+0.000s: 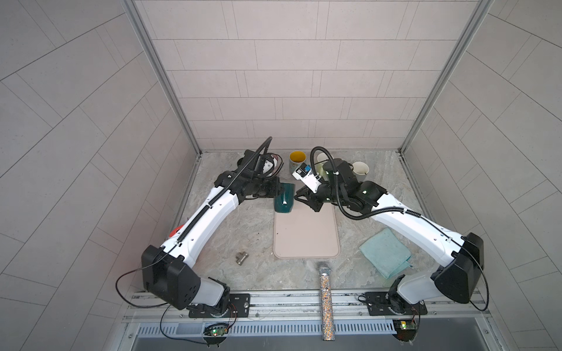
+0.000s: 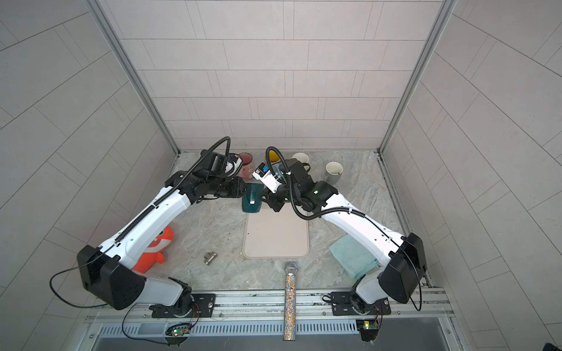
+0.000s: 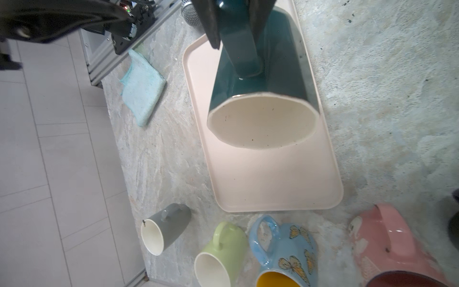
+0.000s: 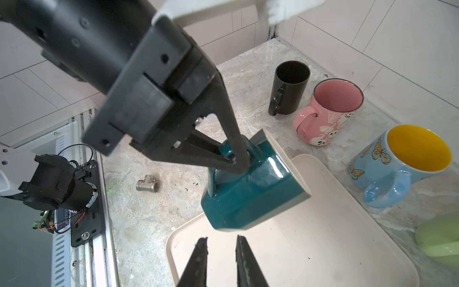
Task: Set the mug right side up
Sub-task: 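Carry the mug toward the black mug with the left gripper while the right withdraws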
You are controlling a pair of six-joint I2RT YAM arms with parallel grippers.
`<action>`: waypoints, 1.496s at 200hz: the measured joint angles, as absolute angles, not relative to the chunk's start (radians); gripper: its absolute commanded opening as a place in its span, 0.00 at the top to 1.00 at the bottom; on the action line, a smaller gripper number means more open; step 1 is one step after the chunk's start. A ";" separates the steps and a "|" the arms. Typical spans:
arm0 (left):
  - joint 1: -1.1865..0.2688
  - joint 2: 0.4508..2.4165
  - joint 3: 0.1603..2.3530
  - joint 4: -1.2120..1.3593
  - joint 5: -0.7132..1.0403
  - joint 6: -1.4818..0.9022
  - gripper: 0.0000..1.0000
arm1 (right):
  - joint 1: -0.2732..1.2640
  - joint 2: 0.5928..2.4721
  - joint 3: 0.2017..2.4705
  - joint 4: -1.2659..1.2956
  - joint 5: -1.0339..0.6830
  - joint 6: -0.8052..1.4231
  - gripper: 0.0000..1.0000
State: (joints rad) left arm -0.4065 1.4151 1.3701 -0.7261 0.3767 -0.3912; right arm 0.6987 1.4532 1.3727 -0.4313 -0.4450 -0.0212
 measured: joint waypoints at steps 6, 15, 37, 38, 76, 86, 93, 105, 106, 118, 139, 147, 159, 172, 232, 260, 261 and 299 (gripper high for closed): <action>-0.399 1.404 1.354 -0.722 0.353 -0.393 1.00 | 0.697 1.451 1.369 -0.431 -0.443 -0.021 0.79; -0.385 1.380 1.320 -0.708 0.318 -0.398 1.00 | 0.697 1.451 1.366 -0.431 -0.440 -0.020 0.79; -0.334 1.305 1.226 -0.677 0.237 -0.416 1.00 | 0.693 1.448 1.353 -0.430 -0.437 -0.018 0.80; -0.333 1.303 1.224 -0.676 0.236 -0.417 1.00 | 0.692 1.448 1.352 -0.430 -0.437 -0.018 0.80; -0.279 1.158 1.111 -0.621 0.059 -0.428 1.00 | 0.677 1.446 1.336 -0.430 -0.437 -0.017 0.81; -0.273 1.124 1.087 -0.601 0.008 -0.426 1.00 | 0.674 1.446 1.336 -0.430 -0.437 -0.017 0.81; -0.266 1.101 1.068 -0.581 -0.024 -0.426 1.00 | 0.673 1.446 1.336 -0.430 -0.436 -0.017 0.82; -0.256 1.068 1.031 -0.540 -0.077 -0.426 1.00 | 0.669 1.445 1.336 -0.429 -0.436 -0.017 0.82; -0.254 1.065 1.026 -0.535 -0.083 -0.426 1.00 | 0.669 1.445 1.336 -0.429 -0.436 -0.017 0.82; -0.239 1.049 0.986 -0.492 -0.135 -0.428 1.00 | 0.663 1.445 1.336 -0.425 -0.437 -0.016 0.82; -0.217 1.053 0.914 -0.405 -0.229 -0.431 1.00 | 0.651 1.445 1.336 -0.422 -0.443 -0.010 0.82; -0.211 1.059 0.888 -0.373 -0.262 -0.430 1.00 | 0.645 1.445 1.336 -0.422 -0.445 -0.008 0.82; -0.205 1.069 0.848 -0.316 -0.315 -0.426 1.00 | 0.637 1.444 1.336 -0.421 -0.445 -0.005 0.83; -0.198 1.088 0.815 -0.255 -0.360 -0.418 1.00 | 0.627 1.439 1.333 -0.416 -0.449 -0.001 0.83; -0.174 1.232 0.712 0.151 -0.466 -0.308 1.00 | 0.591 1.423 1.310 -0.382 -0.474 0.020 0.83; -0.161 1.329 0.665 0.375 -0.482 -0.236 1.00 | 0.575 1.423 1.297 -0.362 -0.488 0.031 0.84; -0.159 1.335 0.664 0.386 -0.481 -0.234 1.00 | 0.575 1.423 1.297 -0.361 -0.488 0.031 0.84; -0.110 1.500 0.660 0.601 -0.471 -0.201 1.00 | 0.547 1.420 1.266 -0.326 -0.498 0.054 0.84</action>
